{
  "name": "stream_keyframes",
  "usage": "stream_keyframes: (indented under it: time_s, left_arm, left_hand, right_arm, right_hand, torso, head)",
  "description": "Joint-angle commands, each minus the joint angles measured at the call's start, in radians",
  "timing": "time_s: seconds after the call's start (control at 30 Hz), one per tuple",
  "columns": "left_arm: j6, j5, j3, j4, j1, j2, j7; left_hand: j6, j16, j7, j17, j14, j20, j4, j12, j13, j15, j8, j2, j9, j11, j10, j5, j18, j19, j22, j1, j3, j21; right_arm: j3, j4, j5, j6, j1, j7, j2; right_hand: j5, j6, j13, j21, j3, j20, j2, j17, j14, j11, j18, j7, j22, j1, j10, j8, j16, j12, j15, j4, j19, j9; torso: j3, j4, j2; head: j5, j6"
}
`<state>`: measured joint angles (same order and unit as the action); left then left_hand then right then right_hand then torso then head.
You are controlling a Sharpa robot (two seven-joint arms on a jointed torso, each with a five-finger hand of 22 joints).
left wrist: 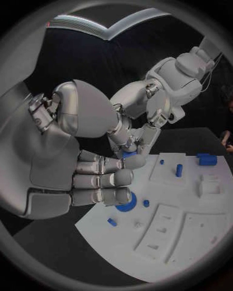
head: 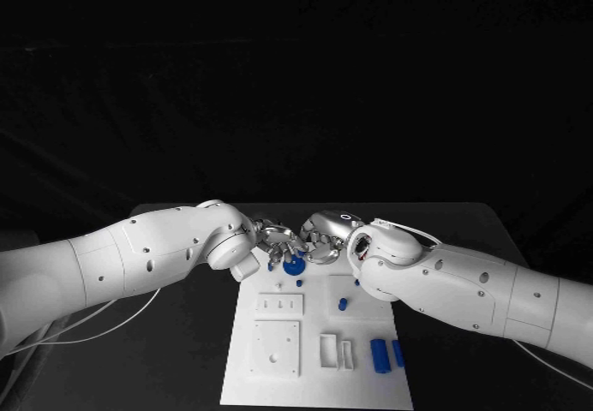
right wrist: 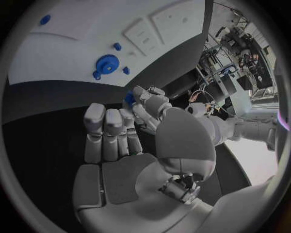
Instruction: Assemble the parts on the task board
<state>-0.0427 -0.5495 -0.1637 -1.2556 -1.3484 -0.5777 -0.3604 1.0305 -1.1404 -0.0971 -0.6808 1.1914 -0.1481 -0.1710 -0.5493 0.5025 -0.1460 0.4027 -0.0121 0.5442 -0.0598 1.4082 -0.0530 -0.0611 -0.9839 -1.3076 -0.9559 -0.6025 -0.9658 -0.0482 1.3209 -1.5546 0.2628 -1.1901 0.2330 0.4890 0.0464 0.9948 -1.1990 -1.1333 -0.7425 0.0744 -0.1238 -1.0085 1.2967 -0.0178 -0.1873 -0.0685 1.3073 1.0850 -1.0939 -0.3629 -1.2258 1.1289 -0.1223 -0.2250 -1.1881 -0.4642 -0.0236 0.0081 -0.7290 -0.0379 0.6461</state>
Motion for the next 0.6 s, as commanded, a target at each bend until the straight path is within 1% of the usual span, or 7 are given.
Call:
stream_keyframes:
  time_s: [0.03, 0.13, 0.23, 0.33, 0.43, 0.57, 0.6]
  left_arm:
    - [0.001, 0.001, 0.004, -0.003, -0.004, 0.003, 0.024]
    - [0.003, 0.001, 0.004, -0.003, -0.004, 0.002, 0.026]
    - [-0.002, 0.001, 0.004, -0.004, -0.004, 0.001, 0.029]
    - [-0.007, 0.001, 0.004, -0.004, -0.003, 0.001, 0.032]
    - [-0.012, 0.001, 0.004, -0.004, -0.003, 0.001, 0.034]
    - [-0.005, -0.004, 0.003, -0.004, -0.003, 0.0, 0.031]
    - [-0.004, -0.005, 0.003, -0.005, -0.003, 0.0, 0.031]
  left_hand:
    - [0.089, -0.024, 0.06, -0.007, 0.037, -0.099, -0.002, -0.018, 0.011, -0.022, 0.011, -0.005, 0.046, -0.01, 0.028, 0.003, -0.005, -0.018, -0.013, 0.01, 0.004, -0.018]
    - [0.104, -0.046, 0.068, -0.013, 0.053, -0.106, -0.003, -0.039, 0.022, -0.032, 0.017, -0.011, 0.059, -0.018, 0.046, 0.003, -0.008, -0.033, -0.016, 0.014, 0.006, -0.034]
    - [0.107, -0.052, 0.07, -0.015, 0.057, -0.108, -0.003, -0.044, 0.026, -0.035, 0.018, -0.013, 0.062, -0.02, 0.049, 0.004, -0.009, -0.036, -0.017, 0.015, 0.006, -0.039]
    - [0.128, -0.082, 0.08, -0.024, 0.072, -0.114, -0.007, -0.075, 0.044, -0.046, 0.027, -0.019, 0.077, -0.03, 0.062, 0.003, -0.012, -0.051, -0.02, 0.017, 0.008, -0.055]
    - [0.136, -0.1, 0.084, -0.026, 0.072, -0.118, -0.008, -0.099, 0.059, -0.051, 0.026, -0.02, 0.091, -0.034, 0.057, 0.002, -0.014, -0.054, -0.02, 0.022, 0.005, -0.065]
    - [0.138, -0.107, 0.085, -0.025, 0.069, -0.12, -0.011, -0.111, 0.066, -0.052, 0.023, -0.019, 0.1, -0.036, 0.049, 0.001, -0.015, -0.053, -0.02, 0.021, 0.0, -0.07]
    - [0.138, -0.108, 0.085, -0.024, 0.068, -0.12, -0.012, -0.112, 0.067, -0.052, 0.022, -0.018, 0.101, -0.036, 0.048, 0.001, -0.015, -0.053, -0.02, 0.019, -0.002, -0.071]
  right_arm:
    - [-0.003, -0.003, -0.01, -0.025, 0.006, -0.003, -0.001]
    - [-0.003, -0.004, -0.008, -0.023, 0.007, -0.004, 0.0]
    - [-0.003, -0.005, -0.003, -0.018, 0.009, -0.007, 0.001]
    - [-0.003, -0.007, 0.007, -0.014, 0.009, -0.015, 0.001]
    - [-0.003, -0.007, 0.014, -0.009, 0.009, -0.019, 0.001]
    - [-0.003, -0.009, 0.03, 0.008, 0.009, -0.025, 0.003]
    - [-0.003, -0.01, 0.039, 0.014, 0.009, -0.029, 0.004]
  right_hand:
    - [0.003, 0.04, -0.001, -0.005, -0.006, 0.006, 0.01, -0.001, 0.001, -0.005, -0.074, -0.02, 0.012, -0.004, -0.004, -0.006, 0.005, 0.001, -0.008, 0.001, -0.001, -0.002]
    - [0.003, 0.04, -0.001, -0.005, -0.006, 0.006, 0.01, -0.001, 0.001, -0.005, -0.074, -0.02, 0.012, -0.004, -0.004, -0.006, 0.005, 0.001, -0.008, 0.001, -0.001, -0.002]
    - [0.003, 0.04, -0.001, -0.005, -0.006, 0.006, 0.01, -0.001, 0.001, -0.005, -0.074, -0.02, 0.012, -0.004, -0.004, -0.006, 0.005, 0.001, -0.008, 0.001, -0.001, -0.002]
    - [0.003, 0.039, 0.0, -0.004, -0.007, 0.006, 0.009, -0.001, 0.001, -0.005, -0.074, -0.02, 0.012, -0.006, -0.002, -0.006, 0.005, -0.001, -0.008, 0.002, -0.002, -0.002]
    - [0.003, 0.038, 0.0, -0.004, -0.008, 0.006, 0.007, -0.001, 0.001, -0.005, -0.074, -0.02, 0.012, -0.008, -0.002, -0.005, 0.006, -0.002, -0.008, 0.003, -0.002, -0.002]
    - [0.003, 0.034, 0.0, -0.003, -0.01, 0.006, -0.002, -0.001, 0.001, -0.004, -0.074, -0.021, 0.011, -0.011, 0.0, -0.003, 0.007, -0.004, -0.007, 0.004, -0.002, -0.002]
    - [0.003, 0.032, 0.001, -0.002, -0.007, 0.005, -0.012, -0.001, 0.001, -0.003, -0.074, -0.022, 0.011, -0.017, 0.001, -0.002, 0.008, -0.005, -0.007, 0.006, -0.002, -0.001]
  torso:
    - [0.0004, -0.0006, 0.0]
    - [-0.0003, -0.0002, 0.0]
    - [-0.0006, 0.0001, 0.0]
    - [-0.0005, -0.0004, 0.0]
    - [-0.0007, -0.0007, 0.0]
    - [-0.0007, -0.0005, 0.0]
    - [-0.0009, -0.0007, 0.0]
  head:
    - [0.001, 0.001]
    - [0.001, 0.002]
    - [0.002, 0.003]
    - [0.002, 0.004]
    - [0.003, 0.006]
    - [0.003, 0.007]
    - [0.004, 0.006]
